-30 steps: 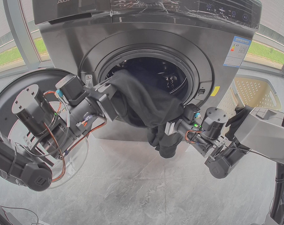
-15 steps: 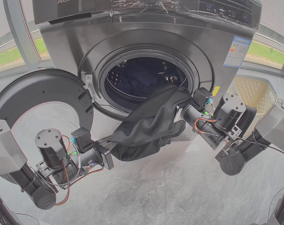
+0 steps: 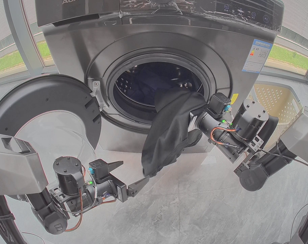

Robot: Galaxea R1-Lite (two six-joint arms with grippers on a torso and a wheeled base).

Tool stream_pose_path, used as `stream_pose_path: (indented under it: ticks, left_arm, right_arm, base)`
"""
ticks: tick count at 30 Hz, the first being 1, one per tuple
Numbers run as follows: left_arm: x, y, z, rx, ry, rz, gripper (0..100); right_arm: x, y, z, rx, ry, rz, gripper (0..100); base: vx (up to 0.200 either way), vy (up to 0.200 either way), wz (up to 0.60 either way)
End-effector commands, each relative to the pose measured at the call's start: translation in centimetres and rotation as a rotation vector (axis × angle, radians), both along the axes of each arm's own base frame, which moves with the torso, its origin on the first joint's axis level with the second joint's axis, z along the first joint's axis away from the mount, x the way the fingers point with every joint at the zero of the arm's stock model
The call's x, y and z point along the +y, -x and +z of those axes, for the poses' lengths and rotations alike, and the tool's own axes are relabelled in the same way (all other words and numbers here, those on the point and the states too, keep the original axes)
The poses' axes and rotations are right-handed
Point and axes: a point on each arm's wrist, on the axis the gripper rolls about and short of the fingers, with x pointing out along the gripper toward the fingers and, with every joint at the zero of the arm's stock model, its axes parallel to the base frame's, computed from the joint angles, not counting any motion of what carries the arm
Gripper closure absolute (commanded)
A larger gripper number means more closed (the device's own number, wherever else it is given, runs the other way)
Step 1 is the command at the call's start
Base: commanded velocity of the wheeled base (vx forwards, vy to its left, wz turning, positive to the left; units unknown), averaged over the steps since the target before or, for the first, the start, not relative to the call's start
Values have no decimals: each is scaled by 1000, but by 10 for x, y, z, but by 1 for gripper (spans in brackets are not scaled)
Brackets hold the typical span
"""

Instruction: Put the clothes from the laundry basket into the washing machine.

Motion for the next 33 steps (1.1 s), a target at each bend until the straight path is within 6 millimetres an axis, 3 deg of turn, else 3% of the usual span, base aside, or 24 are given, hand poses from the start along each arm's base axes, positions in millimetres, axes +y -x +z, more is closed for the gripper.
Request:
stream_pose_path:
  ticks: [1,8,12,16,26,33]
  left_arm:
    - [0,12,-11,52,-34,-35,0]
    - [-10,18,-9,43,-29,-81,0]
    - [-30,-5,12,-71,55,-91,0]
    - [-51,-26,21,-141,109,-101,0]
    - [-85,-56,5,-176,139,-127,0]
    - [-92,-76,-12,-181,133,-95,0]
  right_arm:
    - [-2,-2,1,-4,-3,-6,100]
    - [2,0,-2,4,2,5,100]
    - [14,2,-19,44,27,32,100]
    - [23,4,-22,48,23,55,100]
    - [30,5,-24,52,19,48,100]
    - [34,12,-22,53,17,64,100]
  base:
    - [0,0,0]
    - [0,0,0]
    - [0,0,0]
    - [0,0,0]
    - [0,0,0]
    - [0,0,0]
